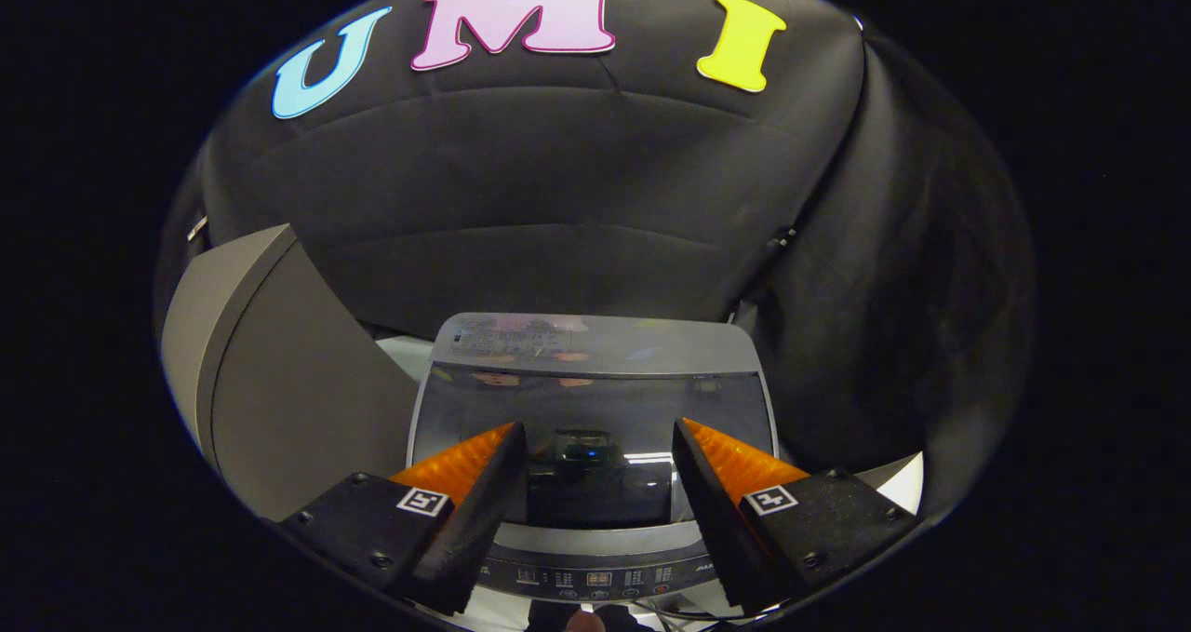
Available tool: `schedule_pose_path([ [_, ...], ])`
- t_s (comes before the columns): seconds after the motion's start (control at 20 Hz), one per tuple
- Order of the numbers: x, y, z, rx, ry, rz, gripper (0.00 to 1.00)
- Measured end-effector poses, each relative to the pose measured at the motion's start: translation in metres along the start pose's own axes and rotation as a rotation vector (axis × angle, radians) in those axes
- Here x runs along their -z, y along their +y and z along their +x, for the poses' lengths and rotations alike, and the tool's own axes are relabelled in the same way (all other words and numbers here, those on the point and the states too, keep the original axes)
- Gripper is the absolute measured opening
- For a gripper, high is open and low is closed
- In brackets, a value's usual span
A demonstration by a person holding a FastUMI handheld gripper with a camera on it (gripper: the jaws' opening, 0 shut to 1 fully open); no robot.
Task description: Put the clothes into the washing machine and then close the washing machine lid.
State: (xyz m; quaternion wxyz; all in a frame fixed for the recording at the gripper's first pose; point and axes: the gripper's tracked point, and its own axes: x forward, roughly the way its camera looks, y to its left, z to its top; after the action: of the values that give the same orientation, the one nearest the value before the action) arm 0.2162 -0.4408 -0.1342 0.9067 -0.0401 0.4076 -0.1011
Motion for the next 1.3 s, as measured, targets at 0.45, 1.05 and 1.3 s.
schedule_pose_path([
  [0.45,0.016,-0.006,0.0,0.015,0.025,0.027,0.99],
  [1.05,-0.092,-0.012,-0.117,-0.009,-0.402,0.002,0.99],
  [1.3,-0.119,-0.008,-0.184,-0.013,-0.561,-0.028,0.99],
])
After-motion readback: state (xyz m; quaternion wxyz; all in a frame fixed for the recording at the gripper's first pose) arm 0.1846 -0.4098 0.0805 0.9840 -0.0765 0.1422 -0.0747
